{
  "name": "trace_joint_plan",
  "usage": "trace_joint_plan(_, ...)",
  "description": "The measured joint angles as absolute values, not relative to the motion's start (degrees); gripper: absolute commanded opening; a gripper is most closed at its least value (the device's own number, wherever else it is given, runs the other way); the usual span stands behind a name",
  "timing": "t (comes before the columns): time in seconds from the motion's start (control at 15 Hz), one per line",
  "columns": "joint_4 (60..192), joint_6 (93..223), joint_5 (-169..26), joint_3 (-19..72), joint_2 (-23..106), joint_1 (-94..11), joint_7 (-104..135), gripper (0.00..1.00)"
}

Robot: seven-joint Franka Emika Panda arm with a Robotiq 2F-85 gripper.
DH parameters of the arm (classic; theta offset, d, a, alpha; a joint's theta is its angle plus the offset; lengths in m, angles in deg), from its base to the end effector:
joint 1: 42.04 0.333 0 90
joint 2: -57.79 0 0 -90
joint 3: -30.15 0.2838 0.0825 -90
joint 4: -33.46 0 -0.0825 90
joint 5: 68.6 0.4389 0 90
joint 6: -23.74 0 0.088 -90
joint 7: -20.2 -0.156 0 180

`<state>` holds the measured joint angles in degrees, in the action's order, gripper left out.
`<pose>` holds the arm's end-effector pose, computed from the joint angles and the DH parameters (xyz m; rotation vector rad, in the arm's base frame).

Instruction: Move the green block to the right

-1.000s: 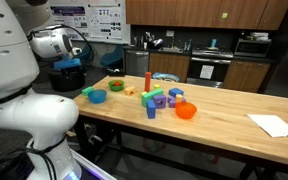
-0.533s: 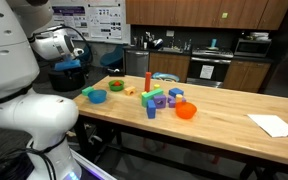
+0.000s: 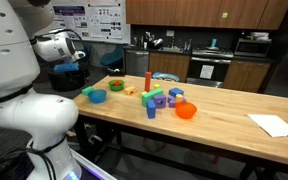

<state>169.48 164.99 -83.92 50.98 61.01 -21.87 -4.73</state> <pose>0.4252 0.3566 0.2408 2.9431 0.7180 0.3468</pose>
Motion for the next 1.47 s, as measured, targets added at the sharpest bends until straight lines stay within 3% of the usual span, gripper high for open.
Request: trace_joint_plan(1.47,171.7,168.6,-67.9,47.8,58.0,-25.2,-1.3,1.00)
